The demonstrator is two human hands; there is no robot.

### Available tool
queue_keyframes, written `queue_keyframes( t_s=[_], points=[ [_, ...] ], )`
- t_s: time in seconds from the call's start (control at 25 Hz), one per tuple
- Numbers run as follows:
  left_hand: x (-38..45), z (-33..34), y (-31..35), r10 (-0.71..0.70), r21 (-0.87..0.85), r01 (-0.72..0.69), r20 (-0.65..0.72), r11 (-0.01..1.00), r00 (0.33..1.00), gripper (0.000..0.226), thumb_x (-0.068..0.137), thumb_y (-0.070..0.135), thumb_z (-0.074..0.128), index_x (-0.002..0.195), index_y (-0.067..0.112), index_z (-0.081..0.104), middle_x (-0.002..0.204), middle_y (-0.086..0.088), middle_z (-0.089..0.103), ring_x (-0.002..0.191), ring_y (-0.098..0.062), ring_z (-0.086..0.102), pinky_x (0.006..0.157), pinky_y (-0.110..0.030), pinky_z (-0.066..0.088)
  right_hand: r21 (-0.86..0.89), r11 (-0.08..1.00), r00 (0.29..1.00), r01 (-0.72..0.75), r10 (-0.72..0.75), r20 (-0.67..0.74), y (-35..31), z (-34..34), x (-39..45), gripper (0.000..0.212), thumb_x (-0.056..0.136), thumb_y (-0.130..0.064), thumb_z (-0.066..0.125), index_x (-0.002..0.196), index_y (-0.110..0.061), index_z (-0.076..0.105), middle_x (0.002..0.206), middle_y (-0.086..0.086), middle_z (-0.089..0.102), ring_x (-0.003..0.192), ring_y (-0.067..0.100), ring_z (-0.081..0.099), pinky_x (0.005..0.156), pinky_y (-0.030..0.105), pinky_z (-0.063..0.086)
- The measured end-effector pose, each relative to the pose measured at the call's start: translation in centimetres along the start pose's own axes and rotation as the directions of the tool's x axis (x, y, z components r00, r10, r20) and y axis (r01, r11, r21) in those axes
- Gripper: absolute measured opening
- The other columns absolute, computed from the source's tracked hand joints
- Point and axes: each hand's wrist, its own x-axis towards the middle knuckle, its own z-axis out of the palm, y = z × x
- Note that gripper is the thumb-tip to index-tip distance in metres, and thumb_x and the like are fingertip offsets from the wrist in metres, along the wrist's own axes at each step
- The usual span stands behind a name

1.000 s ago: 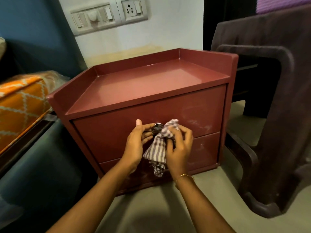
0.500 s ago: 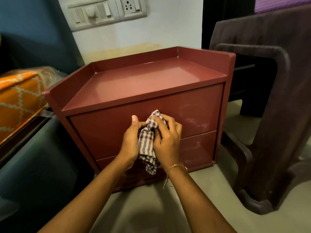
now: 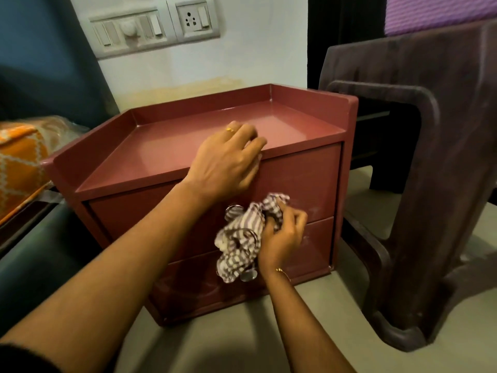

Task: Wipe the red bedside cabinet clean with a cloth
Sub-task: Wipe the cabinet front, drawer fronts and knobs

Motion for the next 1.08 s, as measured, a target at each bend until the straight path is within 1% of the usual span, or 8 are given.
queue_keyframes(
  t_s=[0.12,0.28,0.4,0.52,0.72,0.84,0.96,1.08],
  points=[
    [2.3,0.7,0.4,-0.143,-0.115,0.171,0.223,0.978,0.964,0.053,0.090,0.043,0.033,0.117,0.004,0.056,0.111,-0.018,0.059,0.104,-0.035,0.055,0.078,-0.044,0.051,0.063,0.994,0.996,-0.084,0.086,-0.034,-0.9,-0.1,0.8,0.031,0.073,0.010,0.066,0.102,-0.001,0.070,0.090,0.007,0.049,0.081,0.030,0.057,0.074,0.047,0.053],
    [2.3,2.5,1.1,-0.268,-0.136,0.333,0.354,0.933,0.896,0.069,0.092,0.052,0.024,0.146,0.009,0.023,0.145,-0.015,0.037,0.143,-0.029,0.020,0.116,-0.039,0.020,0.071,0.997,0.996,0.038,-0.032,-0.077,-3.5,1.3,4.0,0.037,0.071,0.011,0.061,0.103,-0.004,0.070,0.097,0.015,0.057,0.085,0.022,0.049,0.077,0.023,0.040],
    [2.1,2.8,1.3,-0.263,-0.046,0.301,0.375,0.952,0.889,0.073,0.089,0.054,0.015,0.146,0.009,0.021,0.150,-0.014,0.032,0.146,-0.029,0.012,0.119,-0.040,0.007,0.047,0.996,0.992,-0.074,0.078,-0.102,0.0,-0.1,1.9,0.035,0.070,0.010,0.058,0.101,-0.002,0.070,0.095,0.018,0.057,0.083,0.033,0.057,0.071,0.036,0.049],
    [2.4,2.7,1.4,-0.263,-0.021,0.297,0.407,0.955,0.875,0.070,0.093,0.053,0.017,0.147,0.009,0.018,0.153,-0.013,0.026,0.146,-0.029,0.008,0.119,-0.039,0.003,0.051,0.988,0.979,-0.147,0.152,-0.138,1.3,-1.1,1.1,0.031,0.071,0.015,0.062,0.098,0.003,0.070,0.090,0.017,0.054,0.081,0.041,0.059,0.069,0.020,0.040],
    [2.7,2.7,1.4,-0.272,-0.015,0.306,0.417,0.952,0.867,0.070,0.094,0.054,0.019,0.146,0.008,0.019,0.153,-0.014,0.025,0.146,-0.028,0.009,0.119,-0.040,0.002,0.034,0.999,0.983,0.014,-0.007,-0.181,-3.2,0.8,6.3,0.036,0.073,0.012,0.062,0.103,-0.005,0.071,0.102,0.016,0.059,0.085,0.022,0.048,0.079,0.006,0.028],
    [3.2,3.0,1.9,-0.305,0.039,0.318,0.416,0.947,0.857,0.071,0.093,0.057,0.018,0.143,0.008,0.029,0.151,-0.013,0.030,0.146,-0.028,0.013,0.120,-0.043,0.003,0.051,0.996,0.985,-0.072,0.080,-0.156,-0.4,-0.1,4.3,0.037,0.073,0.017,0.059,0.102,-0.003,0.070,0.101,0.018,0.058,0.087,0.027,0.053,0.075,0.027,0.043],
    [3.6,2.8,2.0,-0.315,0.038,0.331,0.426,0.943,0.848,0.071,0.093,0.057,0.019,0.141,0.008,0.033,0.151,-0.013,0.032,0.145,-0.028,0.014,0.120,-0.043,0.003,0.041,0.975,0.967,-0.216,0.220,-0.128,1.7,-1.4,2.5,0.032,0.076,0.014,0.062,0.102,-0.002,0.070,0.100,0.017,0.056,0.089,0.035,0.058,0.071,0.027,0.042],
    [3.8,2.7,2.3,-0.314,0.059,0.321,0.435,0.945,0.844,0.077,0.090,0.062,0.019,0.142,0.008,0.030,0.151,-0.013,0.031,0.146,-0.028,0.012,0.119,-0.044,0.000,0.066,0.991,0.981,-0.119,0.128,-0.145,-0.5,-0.8,6.0,0.030,0.076,0.011,0.063,0.103,-0.002,0.070,0.100,0.019,0.057,0.085,0.027,0.054,0.072,0.028,0.043]
  ],
)
